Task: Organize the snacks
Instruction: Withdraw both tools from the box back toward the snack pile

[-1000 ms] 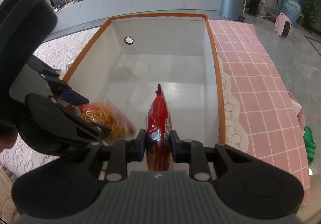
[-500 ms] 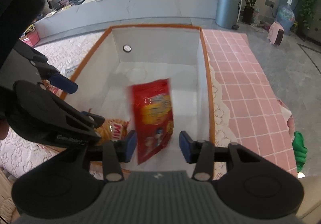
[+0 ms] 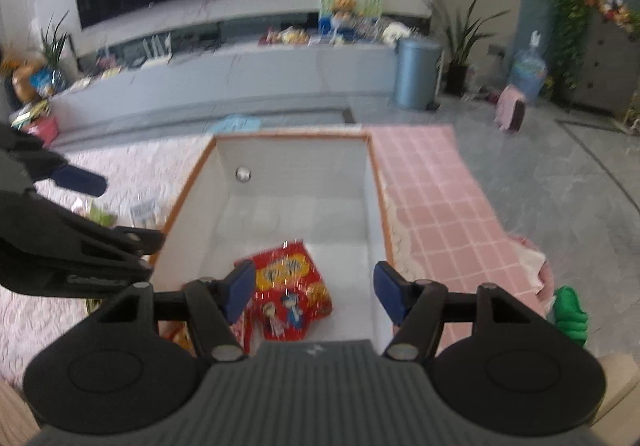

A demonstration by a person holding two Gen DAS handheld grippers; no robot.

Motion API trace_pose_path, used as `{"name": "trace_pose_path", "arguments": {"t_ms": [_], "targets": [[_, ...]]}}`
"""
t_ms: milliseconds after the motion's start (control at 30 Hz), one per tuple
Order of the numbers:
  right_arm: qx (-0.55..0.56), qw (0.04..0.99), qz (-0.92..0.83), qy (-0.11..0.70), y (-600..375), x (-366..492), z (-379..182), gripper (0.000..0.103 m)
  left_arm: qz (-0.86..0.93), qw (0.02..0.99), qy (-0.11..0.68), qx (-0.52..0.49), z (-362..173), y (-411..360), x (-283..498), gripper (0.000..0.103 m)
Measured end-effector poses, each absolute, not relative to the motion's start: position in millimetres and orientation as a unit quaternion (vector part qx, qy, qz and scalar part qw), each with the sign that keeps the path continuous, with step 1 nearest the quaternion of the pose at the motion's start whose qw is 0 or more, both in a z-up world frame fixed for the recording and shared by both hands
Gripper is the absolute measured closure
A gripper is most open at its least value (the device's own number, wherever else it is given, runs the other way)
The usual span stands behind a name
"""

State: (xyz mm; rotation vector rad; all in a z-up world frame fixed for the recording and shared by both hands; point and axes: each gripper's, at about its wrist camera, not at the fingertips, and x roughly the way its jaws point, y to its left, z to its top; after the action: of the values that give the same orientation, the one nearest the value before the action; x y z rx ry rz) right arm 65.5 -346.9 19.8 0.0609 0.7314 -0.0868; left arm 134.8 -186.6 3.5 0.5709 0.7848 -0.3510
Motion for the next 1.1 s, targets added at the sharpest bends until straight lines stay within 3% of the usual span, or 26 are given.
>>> {"name": "trace_pose_path", "arguments": {"t_ms": [133, 233, 633, 967, 1100], "targets": [[0.036, 0.948, -0.059, 0.310, -334.2, 49.5, 32.6, 0.035, -0.148, 0.899, 0.330, 0.245, 16.7, -162.7, 117.2, 0.022], [0.052, 0.958, -0.049, 0.276, -320.1, 39.7, 39.6, 0.026, -0.137, 0.917, 0.304, 0.217, 24.0, -141.2, 104.4, 0.021], [0.059, 0.975, -0.001, 0.212, -233.7, 18.0, 27.3, 0.026, -0.073, 0.949, 0.300, 0.058, 26.4, -27.4, 77.2, 0.021], [0.006, 0.966, 0.055, 0.254, -166.2, 16.1, -20.1, 0.032, -0.076, 0.933, 0.352, 0.003, -16.9, 29.7, 70.4, 0.024], [-0.022, 0.956, 0.068, 0.285, -148.9, 27.6, -41.4, 0.039, -0.088, 0.924, 0.372, -0.008, -31.8, 36.7, 73.7, 0.031]]}}
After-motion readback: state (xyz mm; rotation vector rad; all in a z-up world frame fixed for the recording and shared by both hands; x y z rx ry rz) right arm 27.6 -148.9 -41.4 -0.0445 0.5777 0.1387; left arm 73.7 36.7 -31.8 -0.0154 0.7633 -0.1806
